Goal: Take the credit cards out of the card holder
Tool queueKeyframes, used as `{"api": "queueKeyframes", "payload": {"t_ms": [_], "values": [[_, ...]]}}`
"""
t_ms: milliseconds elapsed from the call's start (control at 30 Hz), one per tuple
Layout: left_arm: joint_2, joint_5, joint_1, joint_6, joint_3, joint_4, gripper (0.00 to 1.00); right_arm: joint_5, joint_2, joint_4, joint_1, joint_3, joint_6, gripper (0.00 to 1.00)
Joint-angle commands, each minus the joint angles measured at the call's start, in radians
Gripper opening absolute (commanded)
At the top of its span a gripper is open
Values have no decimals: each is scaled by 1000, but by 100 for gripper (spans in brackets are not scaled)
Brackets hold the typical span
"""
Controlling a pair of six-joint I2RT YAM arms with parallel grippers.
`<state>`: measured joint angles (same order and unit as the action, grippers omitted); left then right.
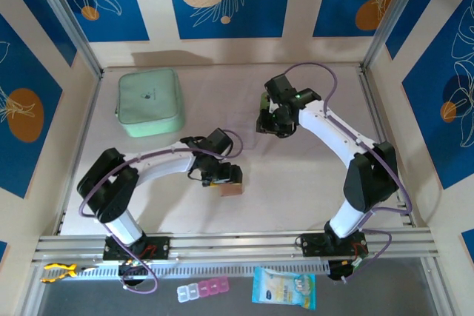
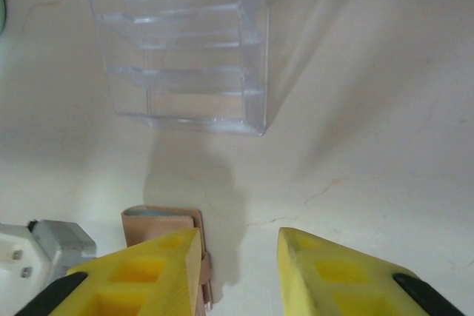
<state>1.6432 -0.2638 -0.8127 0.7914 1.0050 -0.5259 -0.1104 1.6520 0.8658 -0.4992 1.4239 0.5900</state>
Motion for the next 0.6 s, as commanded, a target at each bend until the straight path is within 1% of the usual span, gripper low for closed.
{"api": "queueKeyframes", "payload": {"t_ms": [0, 167, 200, 300, 400, 433, 467, 567], "values": [[-64, 16, 7, 15, -35, 49, 67, 26, -40, 39, -44, -23, 41, 32], [-135, 12, 44, 29, -100, 138, 37, 24, -37, 47, -118, -63, 91, 30], [-147, 12, 51, 29, -114, 153, 33, 24, -35, 46, -128, -69, 98, 30], [-193, -10, 86, 35, -174, 217, 15, 25, -19, 46, -172, -88, 127, 29], [-234, -49, 125, 52, -239, 289, 8, 28, 9, 43, -218, -94, 151, 26], [-244, -63, 138, 55, -257, 306, 2, 29, 19, 42, -232, -91, 158, 26], [-252, -69, 152, 57, -270, 318, 0, 29, 33, 41, -249, -88, 166, 25], [-265, -110, 190, 70, -319, 374, 0, 29, 84, 44, -296, -67, 187, 24]]}}
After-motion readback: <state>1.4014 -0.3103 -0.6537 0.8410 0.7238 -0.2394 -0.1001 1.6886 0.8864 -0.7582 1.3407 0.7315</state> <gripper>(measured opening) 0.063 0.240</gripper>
